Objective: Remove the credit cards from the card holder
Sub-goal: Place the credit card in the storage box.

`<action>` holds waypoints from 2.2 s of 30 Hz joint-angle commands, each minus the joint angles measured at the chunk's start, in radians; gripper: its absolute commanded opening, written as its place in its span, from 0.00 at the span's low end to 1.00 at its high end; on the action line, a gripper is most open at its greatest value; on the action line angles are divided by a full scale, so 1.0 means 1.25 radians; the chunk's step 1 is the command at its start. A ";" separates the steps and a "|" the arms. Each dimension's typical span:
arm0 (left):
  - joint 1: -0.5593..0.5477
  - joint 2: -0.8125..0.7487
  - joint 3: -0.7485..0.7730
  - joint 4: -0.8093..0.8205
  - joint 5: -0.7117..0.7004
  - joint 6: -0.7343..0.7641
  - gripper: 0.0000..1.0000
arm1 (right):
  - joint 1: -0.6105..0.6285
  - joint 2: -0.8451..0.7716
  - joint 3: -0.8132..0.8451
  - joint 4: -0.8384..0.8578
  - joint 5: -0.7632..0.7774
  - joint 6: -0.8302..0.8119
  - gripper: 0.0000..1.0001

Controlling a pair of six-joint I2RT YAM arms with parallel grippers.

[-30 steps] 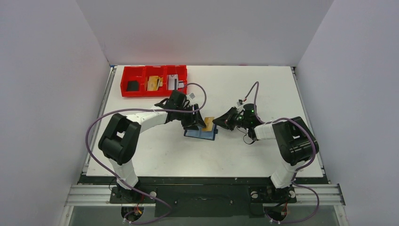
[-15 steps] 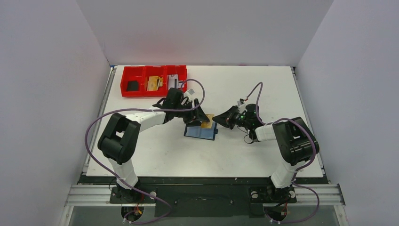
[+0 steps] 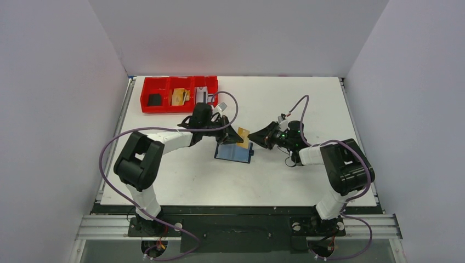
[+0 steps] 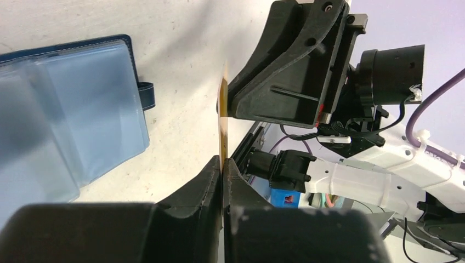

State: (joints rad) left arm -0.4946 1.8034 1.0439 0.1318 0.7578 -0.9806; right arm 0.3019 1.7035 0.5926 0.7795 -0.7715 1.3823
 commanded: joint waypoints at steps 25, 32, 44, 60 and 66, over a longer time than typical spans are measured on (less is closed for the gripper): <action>0.066 -0.135 0.312 -0.554 -0.640 0.348 0.00 | 0.045 -0.263 0.127 -0.609 0.270 -0.396 0.55; 0.096 -0.053 0.516 -0.671 -0.887 0.444 0.00 | 0.046 -0.283 0.144 -0.684 0.290 -0.432 0.55; 0.124 0.218 0.792 -0.715 -1.171 0.670 0.00 | 0.052 -0.348 0.149 -0.765 0.320 -0.449 0.55; 0.165 0.558 1.115 -0.734 -1.207 0.839 0.00 | 0.063 -0.416 0.165 -0.868 0.358 -0.480 0.56; 0.189 0.579 1.093 -0.719 -1.152 0.833 0.00 | 0.067 -0.415 0.169 -0.879 0.362 -0.485 0.56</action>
State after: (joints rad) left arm -0.2859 2.5233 2.3798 -0.7975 -0.7223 0.0490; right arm 0.3748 1.2171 0.7624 -0.3161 -0.3462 0.7956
